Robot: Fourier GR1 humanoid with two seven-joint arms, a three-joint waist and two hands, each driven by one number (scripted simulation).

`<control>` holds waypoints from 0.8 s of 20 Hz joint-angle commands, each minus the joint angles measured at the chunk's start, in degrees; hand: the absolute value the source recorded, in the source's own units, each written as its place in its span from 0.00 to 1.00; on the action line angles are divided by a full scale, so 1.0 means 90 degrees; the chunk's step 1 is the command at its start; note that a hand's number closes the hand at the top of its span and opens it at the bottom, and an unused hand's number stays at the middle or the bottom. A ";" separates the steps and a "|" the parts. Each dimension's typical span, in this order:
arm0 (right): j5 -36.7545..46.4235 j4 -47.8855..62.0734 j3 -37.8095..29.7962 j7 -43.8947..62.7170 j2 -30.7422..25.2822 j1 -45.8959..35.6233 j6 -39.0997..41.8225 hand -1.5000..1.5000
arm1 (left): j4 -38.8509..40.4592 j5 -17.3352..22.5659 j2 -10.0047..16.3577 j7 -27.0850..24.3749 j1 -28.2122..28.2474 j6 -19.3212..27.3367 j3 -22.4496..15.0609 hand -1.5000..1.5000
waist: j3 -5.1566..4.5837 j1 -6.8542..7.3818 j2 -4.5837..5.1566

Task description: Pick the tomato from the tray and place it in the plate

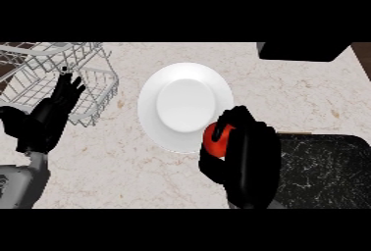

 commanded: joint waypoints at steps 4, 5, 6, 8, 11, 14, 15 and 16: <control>-0.0943 0.1658 -0.0772 0.1025 0.0077 -0.1529 -0.0695 1.00 | -0.0370 -0.0132 -0.0014 -0.0314 -0.0536 -0.0107 -0.0035 0.50 | 0.0088 0.0166 -0.0047; -0.1049 0.2191 -0.1015 0.0625 0.0077 -0.1495 -0.0946 1.00 | -0.0365 -0.0180 -0.0076 -0.0208 -0.0539 -0.0028 -0.0091 0.50 | 0.0095 0.0133 -0.0026; -0.1043 0.2430 -0.0811 0.0802 0.0077 -0.1709 -0.1099 1.00 | -0.0117 -0.0137 -0.0192 -0.0519 -0.0553 -0.0069 -0.0026 0.50 | 0.0085 0.0132 -0.0014; -0.1190 0.2963 -0.0965 0.0692 0.0077 -0.1827 -0.1250 1.00 | -0.0193 -0.0190 -0.0121 -0.0382 -0.0639 -0.0130 -0.0095 0.50 | 0.0090 0.0128 -0.0019; -0.1399 0.3860 -0.1288 0.0493 0.0077 -0.2411 -0.1419 1.00 | 0.0028 -0.0227 -0.0238 -0.0552 -0.0645 -0.0107 -0.0091 0.50 | 0.0087 0.0144 0.0002; -0.1765 0.4778 -0.1341 0.0213 0.0078 -0.2684 -0.1528 1.00 | -0.0109 -0.0117 -0.0146 -0.0287 -0.0778 -0.0178 -0.0016 0.50 | 0.0092 0.0216 0.0004; -0.2017 0.4979 -0.1400 -0.0001 0.0078 -0.2570 -0.1851 1.00 | 0.0008 -0.0312 -0.0311 -0.0401 -0.0847 -0.0004 -0.0145 0.50 | 0.0096 0.0220 0.0047; -0.2001 0.5000 -0.1532 0.0156 0.0078 -0.2662 -0.2193 1.00 | -0.0029 -0.0321 -0.0285 -0.0440 -0.0780 -0.0053 -0.0169 0.50 | 0.0097 0.0247 0.0037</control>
